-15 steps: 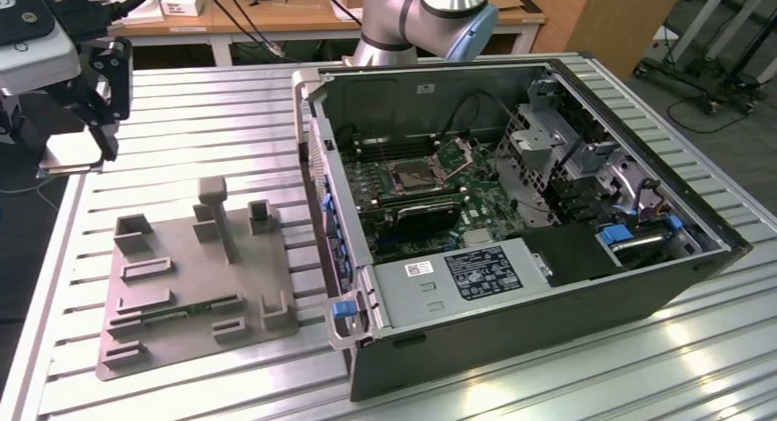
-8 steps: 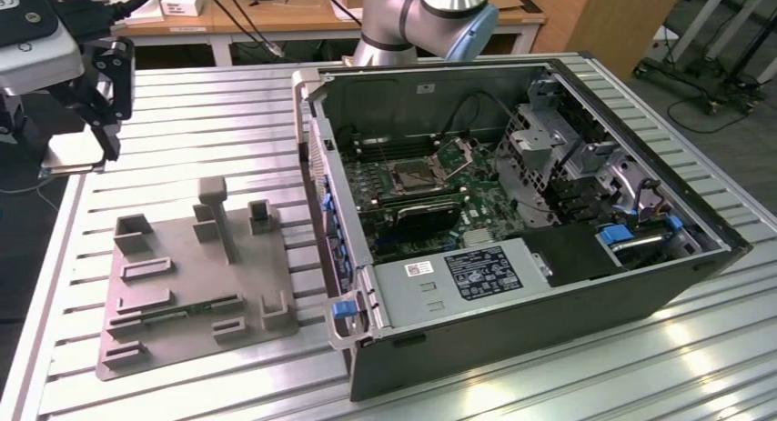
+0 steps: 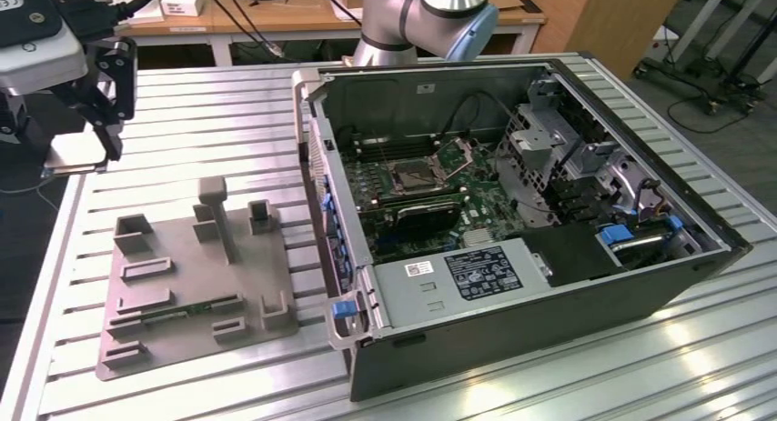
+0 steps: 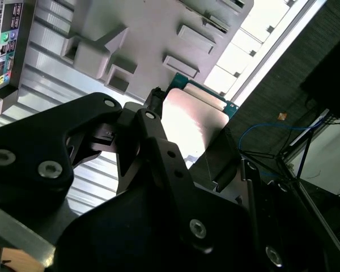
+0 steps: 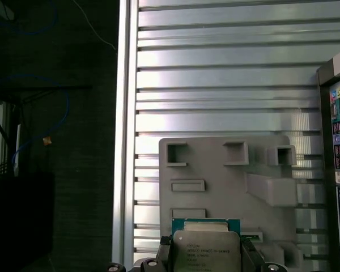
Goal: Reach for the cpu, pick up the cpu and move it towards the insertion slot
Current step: 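Pick up the cpu and move it towards the insertion slot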
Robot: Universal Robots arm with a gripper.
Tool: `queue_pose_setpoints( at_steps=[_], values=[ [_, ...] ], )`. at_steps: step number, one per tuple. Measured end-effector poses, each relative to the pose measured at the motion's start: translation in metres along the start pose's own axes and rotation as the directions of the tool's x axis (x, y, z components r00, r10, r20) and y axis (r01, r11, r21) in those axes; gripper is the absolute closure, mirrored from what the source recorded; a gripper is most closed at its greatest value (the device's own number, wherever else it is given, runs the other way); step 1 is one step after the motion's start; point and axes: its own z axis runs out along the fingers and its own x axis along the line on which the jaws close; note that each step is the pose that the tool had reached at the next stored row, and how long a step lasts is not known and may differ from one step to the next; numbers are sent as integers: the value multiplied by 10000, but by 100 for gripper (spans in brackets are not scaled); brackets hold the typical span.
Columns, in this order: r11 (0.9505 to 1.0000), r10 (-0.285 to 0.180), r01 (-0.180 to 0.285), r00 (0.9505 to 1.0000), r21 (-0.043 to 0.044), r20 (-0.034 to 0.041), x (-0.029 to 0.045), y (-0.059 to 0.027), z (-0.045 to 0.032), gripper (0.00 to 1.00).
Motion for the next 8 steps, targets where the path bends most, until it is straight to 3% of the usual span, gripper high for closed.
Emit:
queue_pose_setpoints(
  at_steps=[8],
  values=[
    [10000, 0, 0, 10000, 0, 0, -15, 0, 1, 45]
  ],
)
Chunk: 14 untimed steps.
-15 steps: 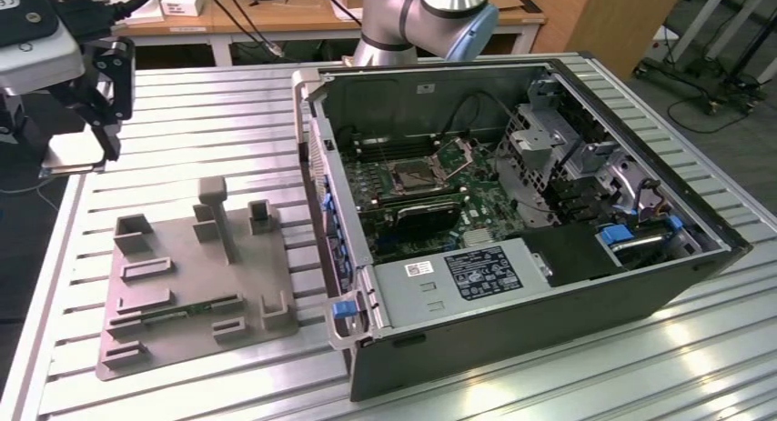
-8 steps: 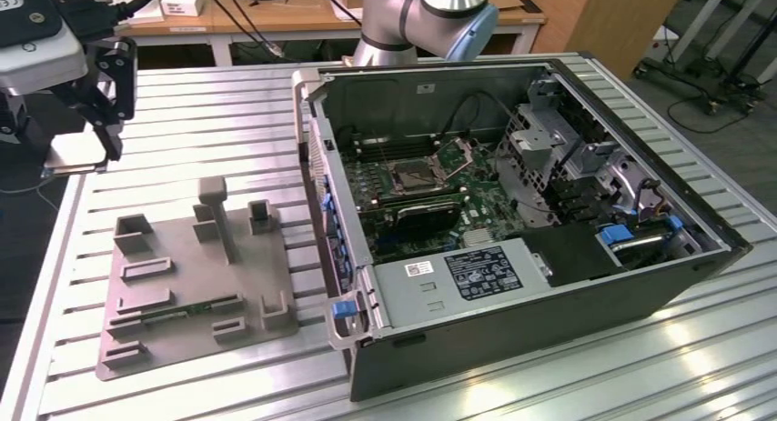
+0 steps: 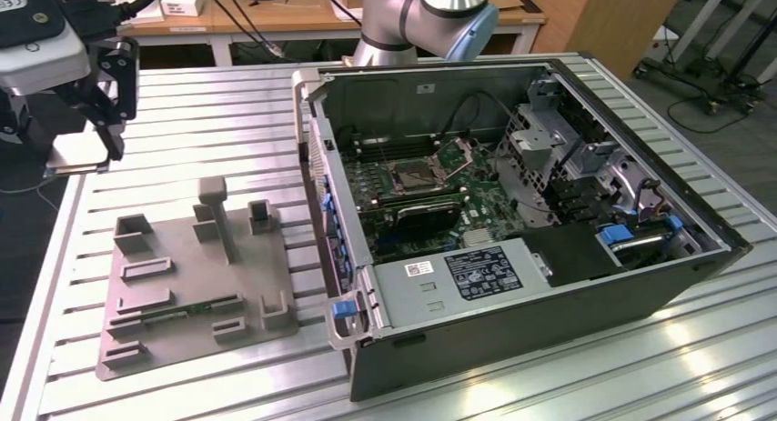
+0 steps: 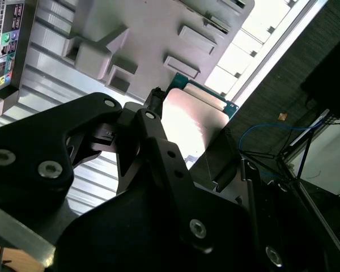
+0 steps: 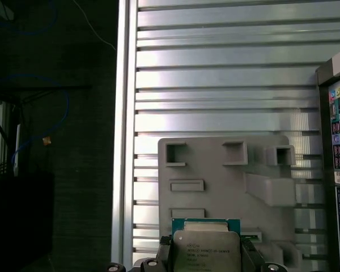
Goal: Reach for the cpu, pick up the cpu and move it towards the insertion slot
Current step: 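Pick up the cpu and move it towards the insertion slot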
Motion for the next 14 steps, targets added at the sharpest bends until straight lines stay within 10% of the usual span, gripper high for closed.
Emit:
queue_pose_setpoints(
  at_steps=[14],
  values=[
    [10000, 0, 0, 10000, -1, 0, -62, 0, 2, 45]
  ],
)
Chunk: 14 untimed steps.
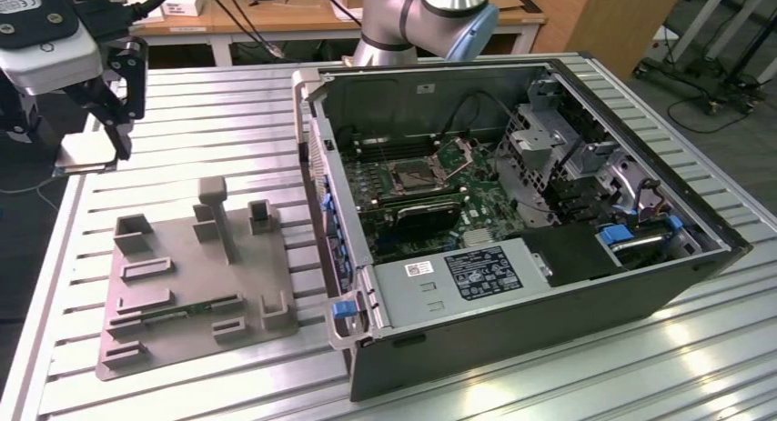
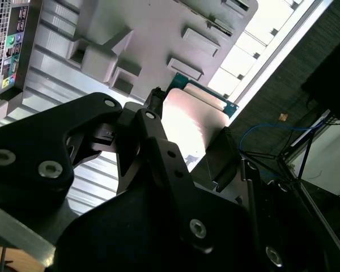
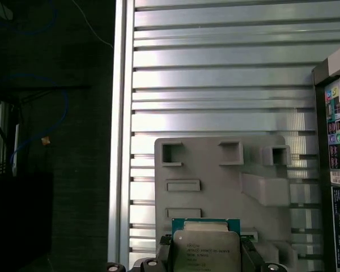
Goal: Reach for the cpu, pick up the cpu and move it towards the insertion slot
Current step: 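Pick up the cpu and move it towards the insertion slot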
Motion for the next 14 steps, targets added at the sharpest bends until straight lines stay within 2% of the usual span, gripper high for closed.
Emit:
queue_pose_setpoints(
  at_steps=[14],
  values=[
    [10000, 0, 0, 10000, 0, 1, -68, 0, 3, 45]
  ],
)
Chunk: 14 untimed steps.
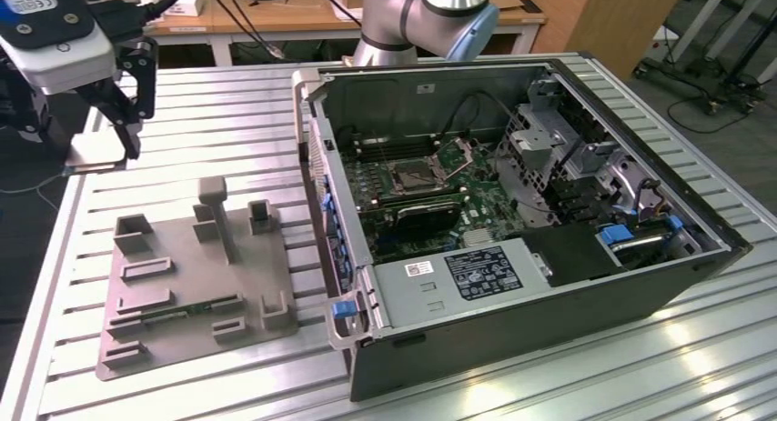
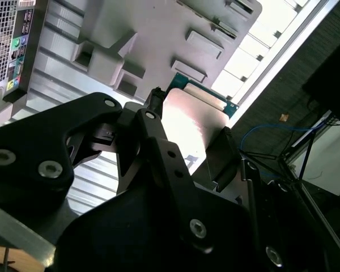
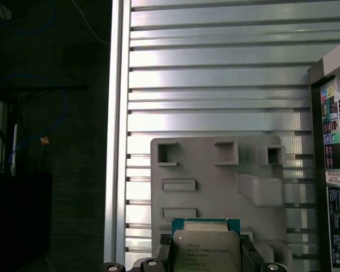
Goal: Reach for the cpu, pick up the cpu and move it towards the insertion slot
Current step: 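Pick up the cpu and move it towards the insertion slot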
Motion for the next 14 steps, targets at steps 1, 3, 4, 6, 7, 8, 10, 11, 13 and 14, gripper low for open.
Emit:
queue_pose_setpoints(
  at_steps=[1, 3, 4, 6, 7, 8, 10, 11, 13, 14],
  values=[
    [10000, 0, 0, 10000, 0, -1, -5, 0, 0, 45],
    [10000, 0, 0, 10000, 0, -1, -13, 0, 0, 45],
    [10000, 0, 0, 10000, 0, -1, -17, 0, 0, 45],
    [10000, 0, 0, 10000, 0, -1, -25, 0, 0, 45],
    [10000, 0, 0, 10000, 0, -1, -29, 0, 0, 45],
    [10000, 0, 0, 10000, 0, 0, -32, 0, 1, 45],
    [10000, 0, 0, 10000, 0, 0, -39, 0, 1, 45],
    [10000, 0, 0, 10000, 0, -1, -42, 0, 0, 45],
    [10000, 0, 0, 10000, 1, -1, -49, 0, 0, 45],
    [10000, 0, 0, 10000, 1, -1, -53, 0, 0, 45]
  ],
)
